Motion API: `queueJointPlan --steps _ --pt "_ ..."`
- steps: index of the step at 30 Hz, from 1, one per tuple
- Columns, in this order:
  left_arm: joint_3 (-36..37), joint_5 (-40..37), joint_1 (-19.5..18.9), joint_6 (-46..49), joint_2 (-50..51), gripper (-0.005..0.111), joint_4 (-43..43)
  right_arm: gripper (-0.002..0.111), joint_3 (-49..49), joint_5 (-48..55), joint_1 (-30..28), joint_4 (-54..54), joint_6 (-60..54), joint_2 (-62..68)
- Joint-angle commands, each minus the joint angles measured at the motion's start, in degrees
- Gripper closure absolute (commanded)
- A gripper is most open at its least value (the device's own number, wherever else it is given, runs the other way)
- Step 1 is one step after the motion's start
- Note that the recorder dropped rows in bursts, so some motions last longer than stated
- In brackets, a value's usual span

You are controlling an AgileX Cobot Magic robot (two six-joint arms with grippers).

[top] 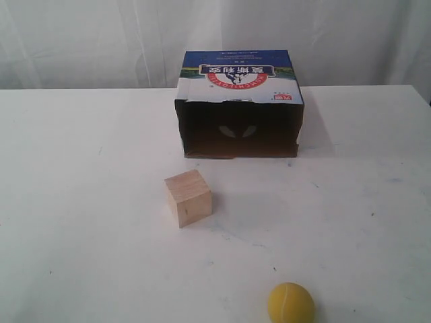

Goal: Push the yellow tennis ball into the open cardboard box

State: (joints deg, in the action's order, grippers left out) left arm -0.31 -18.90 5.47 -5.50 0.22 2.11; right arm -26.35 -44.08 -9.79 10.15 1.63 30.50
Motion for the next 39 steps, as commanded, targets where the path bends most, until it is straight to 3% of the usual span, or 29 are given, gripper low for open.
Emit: queueJointPlan --steps 1,3,6,7,8,12,13,19,22,39 --pt "0.31 -2.16 0.50 -0.02 -0.22 0.107 0.15 0.108 -8.63 15.86 0.10 -7.11 -24.15 21.63" --pt "0.31 -2.16 0.50 -0.02 -0.22 0.107 0.15 0.108 -13.10 28.69 -0.02 1.31 -33.00 32.58" --pt "0.31 -2.16 0.50 -0.02 -0.22 0.107 0.15 0.108 -20.62 53.60 -0.02 11.18 -34.34 44.93" --pt "0.31 -2.16 0.50 -0.02 -0.22 0.107 0.15 0.108 -24.11 63.76 0.23 13.17 -34.37 47.65" --pt "0.31 -2.16 0.50 -0.02 -0.22 0.107 0.15 0.108 -28.15 80.50 1.39 17.72 -35.12 51.09" --pt "0.31 -2.16 0.50 -0.02 -0.22 0.107 0.15 0.108 -29.82 95.43 6.92 24.02 -38.93 50.98" --pt "0.31 -2.16 0.50 -0.02 -0.22 0.107 0.15 0.108 -28.74 99.15 11.22 25.09 -38.01 48.84" --pt "0.31 -2.16 0.50 -0.02 -0.22 0.107 0.15 0.108 -17.16 93.42 30.40 25.91 -23.48 46.14" --pt "0.31 -2.16 0.50 -0.02 -0.22 0.107 0.15 0.108 -15.36 91.30 34.76 25.68 -23.32 46.24" --pt "0.31 -2.16 0.50 -0.02 -0.22 0.107 0.15 0.108 -10.20 76.18 35.65 22.67 -20.85 51.36"
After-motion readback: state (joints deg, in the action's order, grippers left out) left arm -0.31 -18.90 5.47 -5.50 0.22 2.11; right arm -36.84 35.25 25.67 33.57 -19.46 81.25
